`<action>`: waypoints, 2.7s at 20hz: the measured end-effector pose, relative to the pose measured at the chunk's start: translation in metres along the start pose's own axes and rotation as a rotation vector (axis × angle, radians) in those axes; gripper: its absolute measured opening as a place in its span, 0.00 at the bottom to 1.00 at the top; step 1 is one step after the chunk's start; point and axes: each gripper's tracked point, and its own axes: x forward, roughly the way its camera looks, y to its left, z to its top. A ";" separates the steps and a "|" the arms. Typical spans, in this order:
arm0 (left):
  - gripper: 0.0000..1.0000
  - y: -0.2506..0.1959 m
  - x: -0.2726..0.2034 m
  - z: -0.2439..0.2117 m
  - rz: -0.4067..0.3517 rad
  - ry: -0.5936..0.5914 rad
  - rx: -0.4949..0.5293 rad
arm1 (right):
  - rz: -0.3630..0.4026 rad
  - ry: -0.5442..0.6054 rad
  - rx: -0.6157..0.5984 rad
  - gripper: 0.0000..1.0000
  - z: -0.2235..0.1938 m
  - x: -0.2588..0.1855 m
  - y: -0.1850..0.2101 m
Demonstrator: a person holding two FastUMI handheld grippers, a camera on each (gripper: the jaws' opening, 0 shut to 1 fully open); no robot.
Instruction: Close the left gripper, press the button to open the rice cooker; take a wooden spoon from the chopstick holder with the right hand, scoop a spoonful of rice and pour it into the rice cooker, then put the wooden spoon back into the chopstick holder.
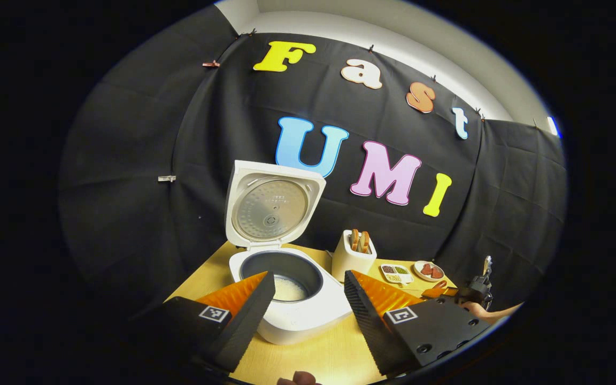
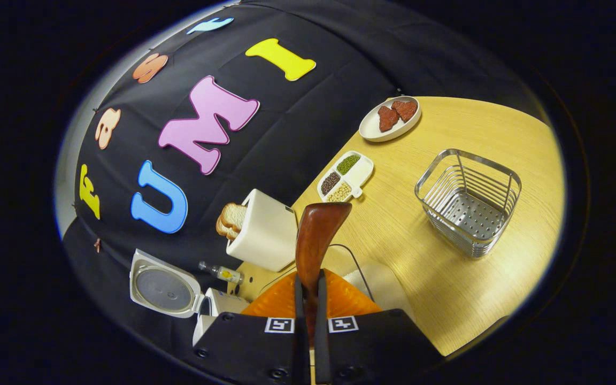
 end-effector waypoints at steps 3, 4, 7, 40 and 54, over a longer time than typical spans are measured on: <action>0.91 -0.006 0.001 -0.001 -0.013 0.003 0.002 | 0.032 -0.034 0.062 0.08 0.019 -0.011 0.006; 0.91 -0.008 0.001 -0.001 -0.017 0.005 0.002 | 0.034 -0.043 0.080 0.08 0.024 -0.013 0.007; 0.91 -0.012 -0.001 -0.003 -0.026 0.008 -0.002 | 0.045 -0.065 0.118 0.08 0.038 -0.022 0.018; 0.91 0.037 -0.038 -0.042 0.071 0.030 -0.054 | 0.299 0.151 -0.323 0.08 -0.153 0.064 0.362; 0.91 0.052 -0.032 -0.050 0.105 0.036 -0.083 | 0.409 0.079 -0.919 0.08 -0.198 0.073 0.401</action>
